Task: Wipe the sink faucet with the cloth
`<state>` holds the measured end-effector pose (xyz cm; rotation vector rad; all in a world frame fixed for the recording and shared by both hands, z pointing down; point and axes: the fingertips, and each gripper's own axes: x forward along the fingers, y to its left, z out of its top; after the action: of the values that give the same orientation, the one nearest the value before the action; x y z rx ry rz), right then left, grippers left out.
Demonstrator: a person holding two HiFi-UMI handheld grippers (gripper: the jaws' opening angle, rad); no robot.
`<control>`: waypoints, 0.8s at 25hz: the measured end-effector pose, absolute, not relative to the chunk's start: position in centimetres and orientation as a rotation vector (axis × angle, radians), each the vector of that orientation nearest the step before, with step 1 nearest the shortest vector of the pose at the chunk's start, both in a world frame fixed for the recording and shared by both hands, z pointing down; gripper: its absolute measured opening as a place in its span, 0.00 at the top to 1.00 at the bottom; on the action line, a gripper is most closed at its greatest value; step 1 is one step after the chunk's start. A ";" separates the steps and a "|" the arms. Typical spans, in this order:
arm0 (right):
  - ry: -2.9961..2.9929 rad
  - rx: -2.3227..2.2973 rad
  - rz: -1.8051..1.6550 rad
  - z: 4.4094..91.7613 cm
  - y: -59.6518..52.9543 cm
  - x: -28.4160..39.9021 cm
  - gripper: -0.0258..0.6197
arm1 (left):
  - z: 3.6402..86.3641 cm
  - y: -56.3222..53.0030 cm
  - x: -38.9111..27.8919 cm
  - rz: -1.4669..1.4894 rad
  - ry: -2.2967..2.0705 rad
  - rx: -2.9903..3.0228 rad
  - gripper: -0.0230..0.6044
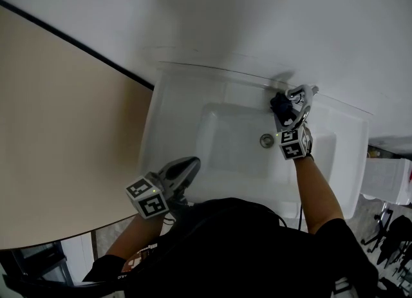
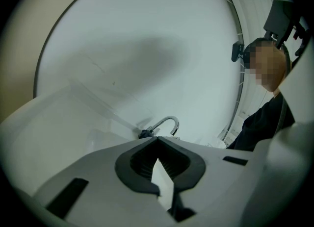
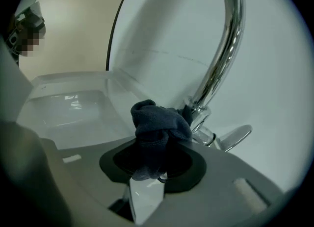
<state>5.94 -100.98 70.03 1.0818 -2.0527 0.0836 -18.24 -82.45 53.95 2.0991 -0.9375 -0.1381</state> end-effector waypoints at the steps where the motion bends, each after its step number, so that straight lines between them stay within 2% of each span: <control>1: -2.038 1.079 0.104 70.9 -101.1 5.9 0.78 | 54.0 -82.5 -18.3 -0.138 -0.936 2.099 0.96; 7: -1.982 1.071 0.160 72.6 -99.6 5.4 0.78 | 54.6 -83.5 -20.3 -0.138 -0.927 2.127 0.96; 13: -1.956 0.908 0.017 68.6 -92.3 0.1 0.78 | 54.3 -85.1 -21.9 -0.147 -0.832 2.180 0.96; 16: -1.973 0.900 -0.071 65.2 -89.9 -2.1 0.78 | 54.3 -85.9 -22.4 -0.170 -0.742 2.219 0.96; 20: -2.008 0.989 -0.238 55.3 -89.7 -4.9 0.78 | 53.3 -86.7 -22.8 -0.185 -0.642 2.284 0.96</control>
<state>-4.85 -89.67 55.35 0.9886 -2.0082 -0.2375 -22.75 -86.73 53.32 2.2843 -0.6420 -0.1850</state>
